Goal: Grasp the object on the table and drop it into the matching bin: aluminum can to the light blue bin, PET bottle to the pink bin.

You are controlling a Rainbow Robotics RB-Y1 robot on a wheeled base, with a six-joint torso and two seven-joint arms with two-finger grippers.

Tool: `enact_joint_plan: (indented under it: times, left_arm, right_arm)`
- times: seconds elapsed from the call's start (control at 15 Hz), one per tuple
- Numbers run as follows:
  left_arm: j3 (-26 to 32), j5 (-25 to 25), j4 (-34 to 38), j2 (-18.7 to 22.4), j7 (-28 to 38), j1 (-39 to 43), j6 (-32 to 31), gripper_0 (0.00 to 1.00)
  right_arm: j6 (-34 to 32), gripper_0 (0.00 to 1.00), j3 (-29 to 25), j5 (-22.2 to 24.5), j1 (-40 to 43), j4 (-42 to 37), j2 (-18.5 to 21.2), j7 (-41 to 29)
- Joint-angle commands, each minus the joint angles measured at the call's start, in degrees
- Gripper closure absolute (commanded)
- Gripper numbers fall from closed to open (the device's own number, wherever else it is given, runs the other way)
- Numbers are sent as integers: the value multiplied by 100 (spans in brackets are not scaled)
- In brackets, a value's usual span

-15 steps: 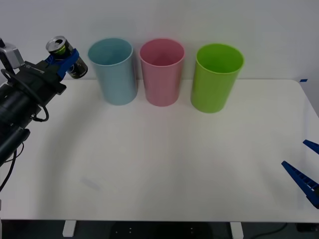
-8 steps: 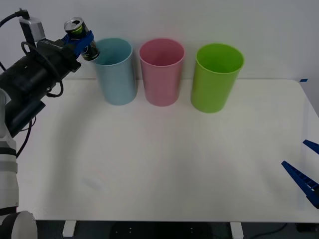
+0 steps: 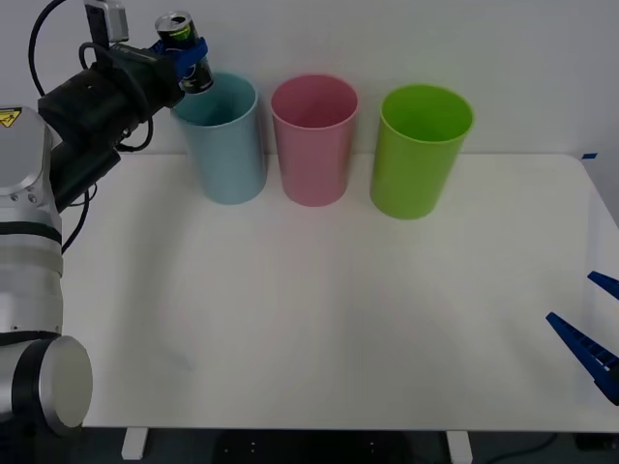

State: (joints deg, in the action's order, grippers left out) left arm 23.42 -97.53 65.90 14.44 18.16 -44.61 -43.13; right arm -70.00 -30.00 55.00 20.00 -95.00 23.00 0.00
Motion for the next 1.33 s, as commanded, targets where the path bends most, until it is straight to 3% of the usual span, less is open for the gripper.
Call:
enact_joint_plan:
  times: [0.07,0.27,0.47,0.93,1.07,1.13,1.2,1.33]
  left_arm:
    - [5,-213,-535,-3,-269,-391,244,98]
    - [-4,-222,-1238,6,-805,-804,631,98]
    - [-66,-222,-1607,-3,-911,-1067,938,98]
    - [-180,-187,-1633,-11,-884,-1094,1035,93]
    - [-224,-117,-1633,-3,-902,-1094,1079,75]
    - [-224,-82,-1633,-3,-911,-1094,1088,24]
    - [-233,-46,-1633,-3,-911,-1085,1097,0]
    - [-250,15,-1633,-3,-884,-1076,1088,0]
  right_arm:
    - [0,0,0,0,0,0,0,0]
    - [0,0,0,0,0,0,0,0]
    - [0,0,0,0,0,0,0,0]
    - [0,0,0,0,0,0,0,0]
    - [0,0,0,0,0,0,0,0]
    - [0,0,0,0,0,0,0,0]
    - [0,0,0,0,0,0,0,0]
    - [0,0,0,0,0,0,0,0]
